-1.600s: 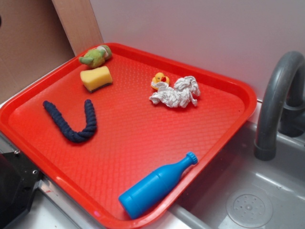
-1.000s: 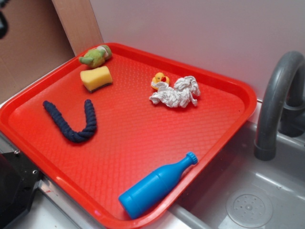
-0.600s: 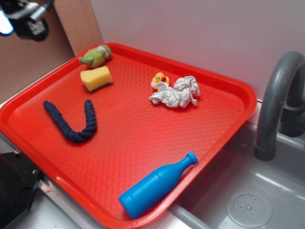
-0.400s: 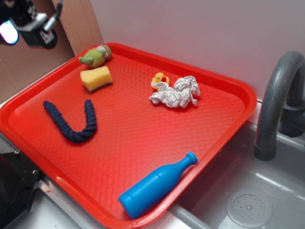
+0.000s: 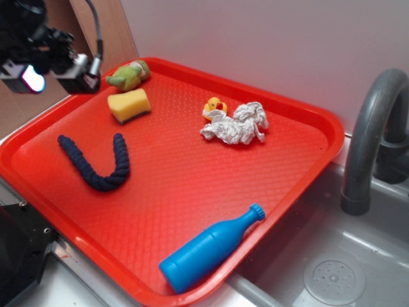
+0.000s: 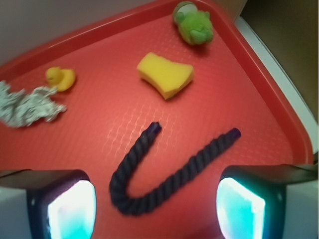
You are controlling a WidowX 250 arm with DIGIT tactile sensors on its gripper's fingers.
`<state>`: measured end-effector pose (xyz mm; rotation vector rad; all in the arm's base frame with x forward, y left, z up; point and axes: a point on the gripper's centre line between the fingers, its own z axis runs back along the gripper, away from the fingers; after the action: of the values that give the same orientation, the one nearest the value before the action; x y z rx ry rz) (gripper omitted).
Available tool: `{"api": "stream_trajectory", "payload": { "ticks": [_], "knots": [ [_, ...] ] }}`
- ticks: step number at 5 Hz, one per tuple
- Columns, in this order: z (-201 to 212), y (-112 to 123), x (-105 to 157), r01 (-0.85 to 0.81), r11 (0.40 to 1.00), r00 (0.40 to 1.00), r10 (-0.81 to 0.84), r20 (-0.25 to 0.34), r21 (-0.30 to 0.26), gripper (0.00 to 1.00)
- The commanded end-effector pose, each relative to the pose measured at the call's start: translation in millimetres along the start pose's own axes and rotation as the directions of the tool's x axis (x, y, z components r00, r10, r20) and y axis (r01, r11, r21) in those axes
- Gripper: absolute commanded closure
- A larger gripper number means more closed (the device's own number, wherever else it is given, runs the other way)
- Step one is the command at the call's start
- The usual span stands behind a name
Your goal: Grab the blue rope.
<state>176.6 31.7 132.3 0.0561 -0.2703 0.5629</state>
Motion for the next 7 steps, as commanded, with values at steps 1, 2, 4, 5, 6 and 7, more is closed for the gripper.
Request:
{"api": "stream_trajectory", "payload": {
  "ticks": [1, 2, 4, 5, 6, 7],
  "knots": [
    [-45, -3, 10, -0.051, 0.998, 0.999, 0.052, -0.015, 0.034, 0.00],
    [-65, -2, 3, -0.024, 0.999, 0.997, 0.026, -0.072, 0.021, 0.00],
    [-98, -4, -14, 0.026, 0.998, 0.988, -0.033, -0.149, -0.051, 0.00],
    [-106, -19, -17, 0.049, 0.995, 0.994, -0.057, -0.094, -0.086, 0.00],
    [-113, -20, -13, 0.033, 0.997, 0.996, -0.038, -0.079, -0.064, 0.00],
    [-115, -14, -12, 0.017, 0.998, 0.997, -0.022, -0.078, -0.068, 1.00]
  ]
}}
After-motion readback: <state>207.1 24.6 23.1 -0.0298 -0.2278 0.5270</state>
